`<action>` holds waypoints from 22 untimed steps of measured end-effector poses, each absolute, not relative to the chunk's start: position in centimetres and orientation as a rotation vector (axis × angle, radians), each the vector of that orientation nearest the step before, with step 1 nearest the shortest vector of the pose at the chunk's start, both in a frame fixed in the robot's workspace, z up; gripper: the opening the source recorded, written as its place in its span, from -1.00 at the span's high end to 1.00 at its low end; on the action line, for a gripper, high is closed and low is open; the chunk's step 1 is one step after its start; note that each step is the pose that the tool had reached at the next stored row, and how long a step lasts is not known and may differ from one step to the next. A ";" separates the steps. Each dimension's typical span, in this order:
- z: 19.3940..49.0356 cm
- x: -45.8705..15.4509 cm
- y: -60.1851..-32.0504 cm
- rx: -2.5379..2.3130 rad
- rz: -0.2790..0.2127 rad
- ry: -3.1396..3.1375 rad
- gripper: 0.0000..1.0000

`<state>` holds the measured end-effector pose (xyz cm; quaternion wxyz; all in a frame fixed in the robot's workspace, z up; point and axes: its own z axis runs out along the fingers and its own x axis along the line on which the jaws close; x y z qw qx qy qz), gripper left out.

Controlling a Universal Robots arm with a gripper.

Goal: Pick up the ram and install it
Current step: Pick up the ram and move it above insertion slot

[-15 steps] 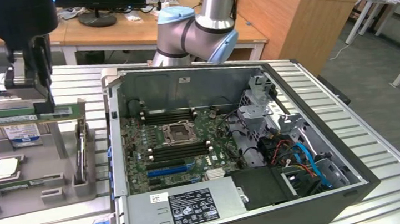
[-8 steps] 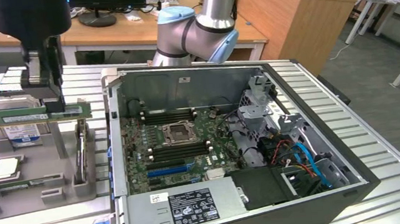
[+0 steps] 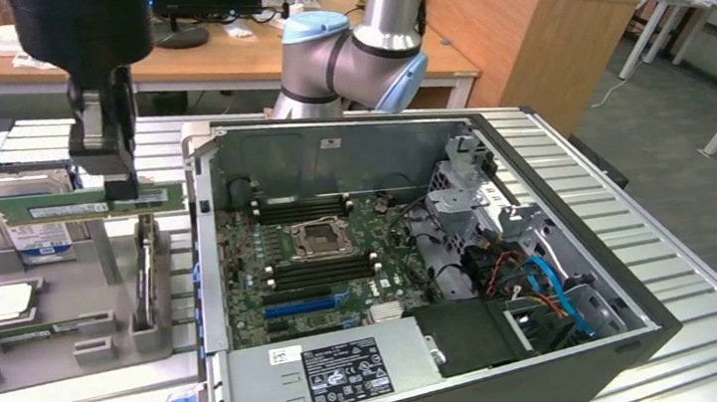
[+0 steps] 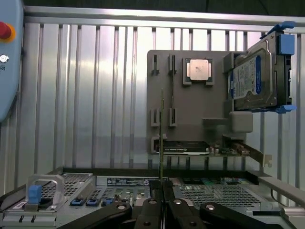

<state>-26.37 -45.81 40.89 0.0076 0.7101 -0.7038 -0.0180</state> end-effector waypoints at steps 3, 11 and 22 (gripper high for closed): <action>40.9 -25.8 -45.8 2.220 -0.056 -2.200 0.76; 40.9 -24.0 -45.8 2.220 -0.056 -2.200 0.76; 40.9 -21.6 -45.8 2.220 -0.056 -2.200 0.76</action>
